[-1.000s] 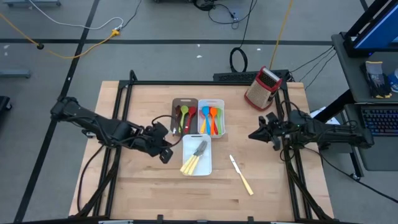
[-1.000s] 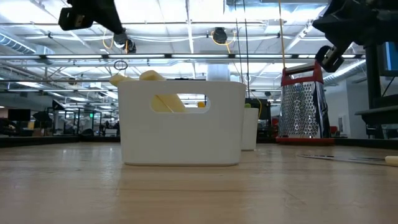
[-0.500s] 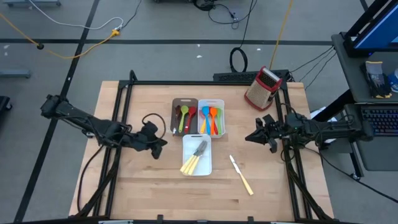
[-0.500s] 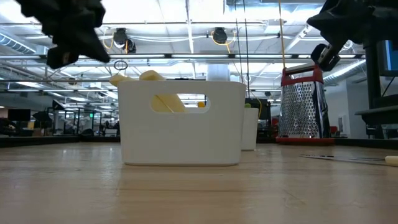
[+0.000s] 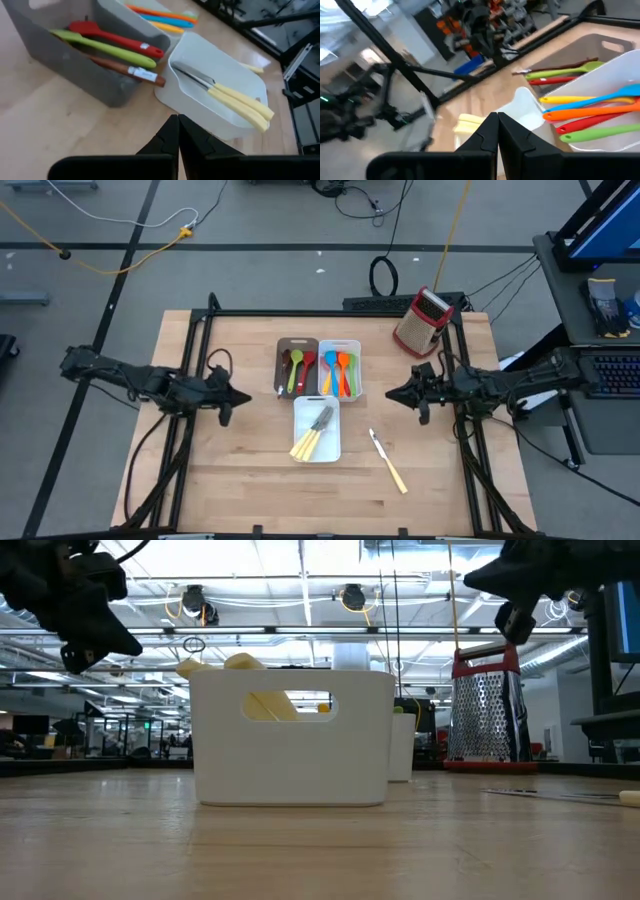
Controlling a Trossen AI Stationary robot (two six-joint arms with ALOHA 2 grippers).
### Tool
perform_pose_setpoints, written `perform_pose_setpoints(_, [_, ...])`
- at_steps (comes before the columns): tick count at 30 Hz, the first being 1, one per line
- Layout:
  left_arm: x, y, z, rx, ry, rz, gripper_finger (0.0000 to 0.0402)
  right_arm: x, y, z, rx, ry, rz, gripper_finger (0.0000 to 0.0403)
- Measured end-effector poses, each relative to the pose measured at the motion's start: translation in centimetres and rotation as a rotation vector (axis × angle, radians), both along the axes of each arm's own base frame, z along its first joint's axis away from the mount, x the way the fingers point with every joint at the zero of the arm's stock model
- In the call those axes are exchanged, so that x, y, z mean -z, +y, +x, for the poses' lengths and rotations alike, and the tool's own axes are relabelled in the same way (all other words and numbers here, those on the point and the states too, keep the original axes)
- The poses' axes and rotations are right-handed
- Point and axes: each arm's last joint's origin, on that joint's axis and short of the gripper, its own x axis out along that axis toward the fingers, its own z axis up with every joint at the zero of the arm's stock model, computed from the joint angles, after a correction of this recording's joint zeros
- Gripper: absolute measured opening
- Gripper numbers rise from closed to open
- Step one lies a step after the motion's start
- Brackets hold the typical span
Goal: Pick & Place Kitchen Items
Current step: Put the yellow knife into the bottom white bin
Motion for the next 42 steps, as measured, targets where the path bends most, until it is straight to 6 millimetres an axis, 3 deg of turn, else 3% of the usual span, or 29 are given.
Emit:
perform_pose_setpoints(11, [1.2, 1.2, -2.3, 0.092, -0.047, 0.082, 0.0003, -3.7, 2.2, 3.4, -0.034, 0.285, -0.037, 0.0000])
perform_pose_setpoints(25, [1.3, 1.7, -2.5, 0.150, -0.033, 0.207, 0.0003, -4.4, 8.1, 6.7, -0.089, 0.660, 0.131, 0.0000])
perform_pose_setpoints(32, [1.3, 1.7, -2.5, 0.187, -0.033, 0.233, 0.0013, -3.4, 11.3, 8.3, -0.121, 0.899, 0.314, 0.0000])
perform_pose_setpoints(36, [1.3, 1.7, -2.5, 0.190, -0.033, 0.237, 0.0003, -1.9, 12.9, 9.0, -0.101, 1.048, 0.424, 0.0000])
perform_pose_setpoints(42, [1.3, 1.7, -2.5, 0.217, -0.034, 0.250, 0.0018, 0.3, 14.2, 9.6, 0.000, 1.214, 0.595, 0.0000])
